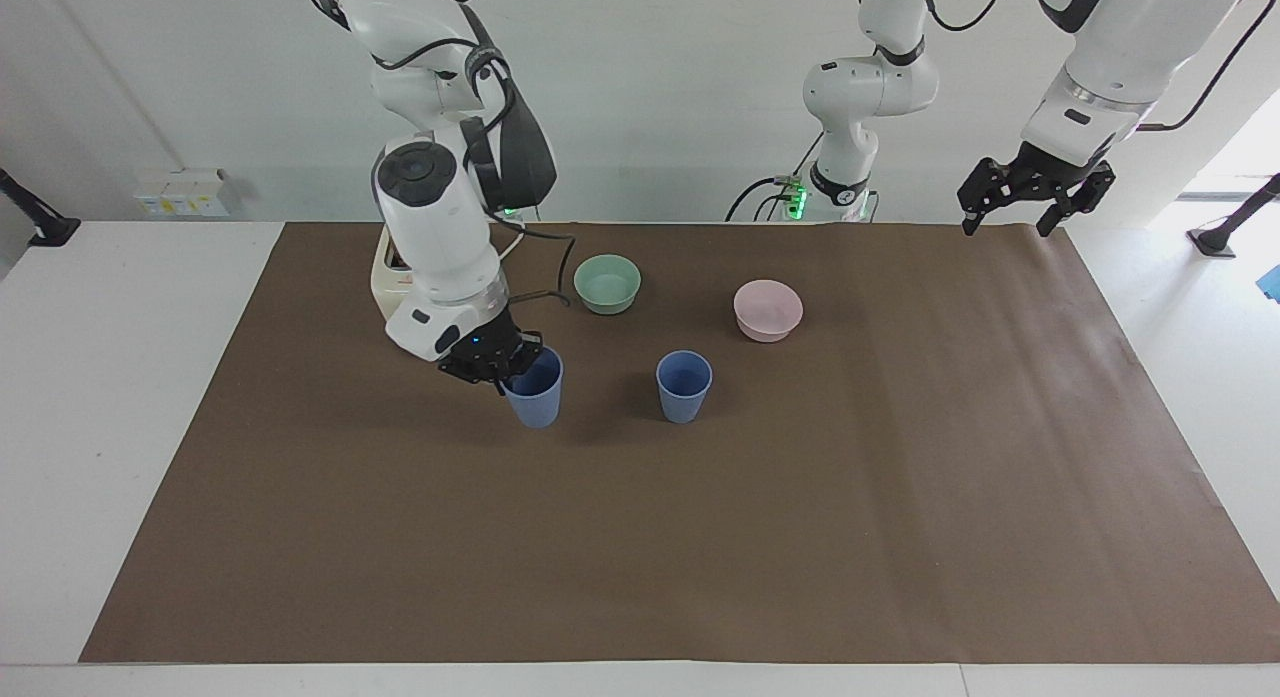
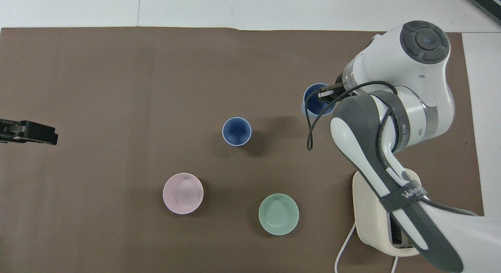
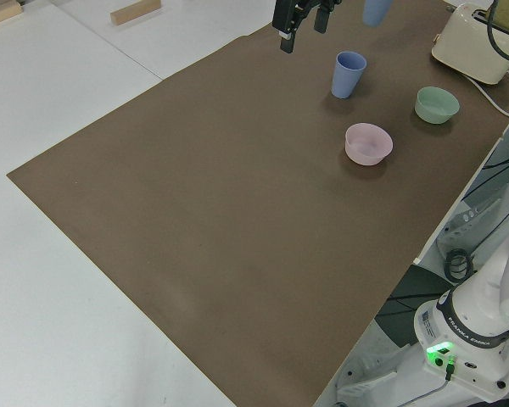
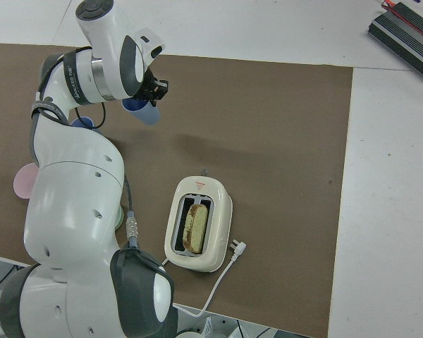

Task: Stack blue cups with both arms
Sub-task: 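Carry the second blue cup over the first cup with the right gripper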

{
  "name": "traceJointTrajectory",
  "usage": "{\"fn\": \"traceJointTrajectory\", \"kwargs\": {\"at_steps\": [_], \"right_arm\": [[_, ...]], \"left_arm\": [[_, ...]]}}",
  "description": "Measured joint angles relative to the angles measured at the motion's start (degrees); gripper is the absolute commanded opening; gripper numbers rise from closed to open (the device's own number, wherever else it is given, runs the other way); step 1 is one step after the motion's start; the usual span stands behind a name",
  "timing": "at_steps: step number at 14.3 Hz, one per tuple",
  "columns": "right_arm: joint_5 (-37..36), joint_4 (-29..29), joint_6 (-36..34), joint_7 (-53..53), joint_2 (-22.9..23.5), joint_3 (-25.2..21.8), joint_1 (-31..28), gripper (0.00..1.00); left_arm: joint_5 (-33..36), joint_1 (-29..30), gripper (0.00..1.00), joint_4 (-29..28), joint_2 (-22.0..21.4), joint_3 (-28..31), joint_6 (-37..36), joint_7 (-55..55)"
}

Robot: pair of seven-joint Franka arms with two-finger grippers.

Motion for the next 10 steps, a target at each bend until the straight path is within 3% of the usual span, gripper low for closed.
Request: {"fn": "traceJointTrajectory", "kwargs": {"at_steps": [6,10], "right_arm": [[0.0,5.3,-2.7,13.0,0.4,0.1,9.4,0.0],[0.4,6.0,-2.4,13.5,0.7,0.7,10.6,0.0]], "left_arm": [[0.0,0.0,1.0,0.0,0.0,0.2,0.0,0.0],[-0.7,0.0,1.0,0.0,0.0,0.3,0.0,0.0]]}}
